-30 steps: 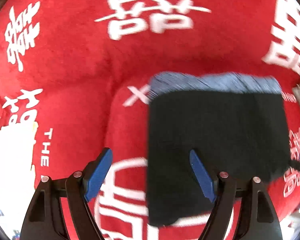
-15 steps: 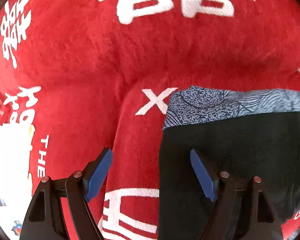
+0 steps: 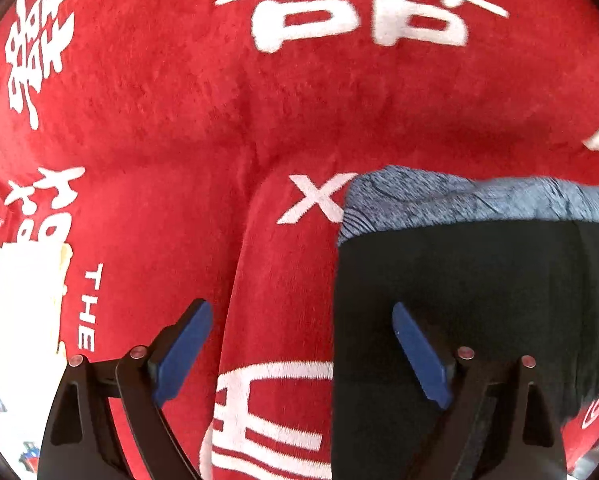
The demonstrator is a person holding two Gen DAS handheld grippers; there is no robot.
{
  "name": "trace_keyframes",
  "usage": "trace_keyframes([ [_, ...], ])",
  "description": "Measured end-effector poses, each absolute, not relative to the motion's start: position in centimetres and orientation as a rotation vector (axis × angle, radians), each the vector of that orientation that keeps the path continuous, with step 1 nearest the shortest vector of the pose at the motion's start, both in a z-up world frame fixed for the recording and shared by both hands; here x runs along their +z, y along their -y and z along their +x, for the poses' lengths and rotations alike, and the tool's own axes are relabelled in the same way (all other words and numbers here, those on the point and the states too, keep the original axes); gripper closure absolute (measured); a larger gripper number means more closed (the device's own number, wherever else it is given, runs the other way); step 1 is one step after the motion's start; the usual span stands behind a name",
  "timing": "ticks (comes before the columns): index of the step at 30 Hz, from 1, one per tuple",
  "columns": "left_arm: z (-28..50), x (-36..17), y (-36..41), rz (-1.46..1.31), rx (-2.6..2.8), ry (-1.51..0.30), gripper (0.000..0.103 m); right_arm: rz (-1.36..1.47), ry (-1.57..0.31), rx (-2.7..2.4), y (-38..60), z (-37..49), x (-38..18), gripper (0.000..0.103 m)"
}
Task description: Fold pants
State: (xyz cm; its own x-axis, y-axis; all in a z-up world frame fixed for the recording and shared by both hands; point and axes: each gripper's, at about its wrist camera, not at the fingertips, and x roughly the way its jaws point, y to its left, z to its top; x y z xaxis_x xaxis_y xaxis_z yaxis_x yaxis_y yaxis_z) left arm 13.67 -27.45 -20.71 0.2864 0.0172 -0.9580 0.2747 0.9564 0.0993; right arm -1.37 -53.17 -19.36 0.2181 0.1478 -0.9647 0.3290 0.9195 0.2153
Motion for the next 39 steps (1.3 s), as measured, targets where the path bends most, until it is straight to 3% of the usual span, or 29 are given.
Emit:
trace_keyframes([
  [6, 12.5, -20.2, 27.3, 0.263, -0.264, -1.314, 0.011, 0.463, -1.362, -0.126, 54.2, -3.3, -19.2, 0.031],
  [19, 13.7, -20.9, 26.2, 0.076, -0.411, -1.428, 0.011, 0.721, -1.31, -0.055, 59.5, -5.1, -20.6, 0.03],
  [39, 16.6, -25.2, 27.0, -0.148, -0.708, -1.585, 0.011, 0.958, -1.305, 0.298, 62.4, -0.1, -25.1, 0.028],
])
